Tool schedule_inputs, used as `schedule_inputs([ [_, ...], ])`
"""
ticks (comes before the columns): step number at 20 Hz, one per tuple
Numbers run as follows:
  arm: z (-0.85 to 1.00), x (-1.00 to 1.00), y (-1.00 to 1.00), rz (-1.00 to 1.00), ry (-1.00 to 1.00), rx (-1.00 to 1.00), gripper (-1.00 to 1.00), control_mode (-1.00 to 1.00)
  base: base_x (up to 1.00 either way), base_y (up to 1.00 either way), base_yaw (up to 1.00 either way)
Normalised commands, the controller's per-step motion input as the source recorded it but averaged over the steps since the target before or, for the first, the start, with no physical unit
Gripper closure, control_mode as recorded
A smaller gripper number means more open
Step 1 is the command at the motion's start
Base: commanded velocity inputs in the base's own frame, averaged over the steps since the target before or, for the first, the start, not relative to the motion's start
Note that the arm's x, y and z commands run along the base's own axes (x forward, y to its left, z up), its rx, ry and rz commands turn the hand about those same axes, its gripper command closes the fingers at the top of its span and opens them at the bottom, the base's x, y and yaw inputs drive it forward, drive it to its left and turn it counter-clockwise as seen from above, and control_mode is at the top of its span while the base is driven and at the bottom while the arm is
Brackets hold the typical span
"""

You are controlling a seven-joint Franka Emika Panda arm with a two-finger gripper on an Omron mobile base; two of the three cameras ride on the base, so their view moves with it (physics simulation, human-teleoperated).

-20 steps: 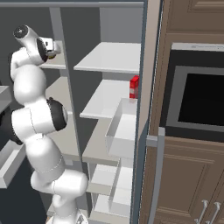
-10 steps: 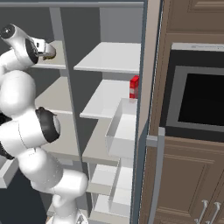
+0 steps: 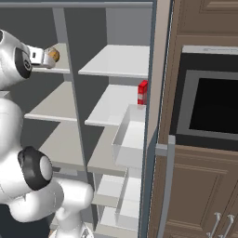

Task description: There's a chicken drumstick in the fridge that needs to be moved to the freezer for freezing. Pick up the chicken drumstick from the fridge, place it on any shelf in the freezer, and close the fridge and freezer doors when done.

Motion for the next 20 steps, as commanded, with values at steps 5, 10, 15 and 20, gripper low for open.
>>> schedule_inputs([
  [5, 0.00, -0.86, -0.70, -0.08, 0.08, 0.00, -1.00, -1.00, 0.00, 0.00, 0.00],
  [10, 0.00, -0.89, -0.74, -0.06, 0.09, 0.00, -1.00, -1.00, 0.00, 0.00, 0.00],
  [15, 0.00, -0.75, -0.82, -0.07, 0.14, 0.00, -1.00, -1.00, 0.00, 0.00, 0.00],
  [20, -0.04, -0.49, -0.73, -0.07, 0.10, 0.00, -1.00, -1.00, 0.00, 0.00, 0.00],
])
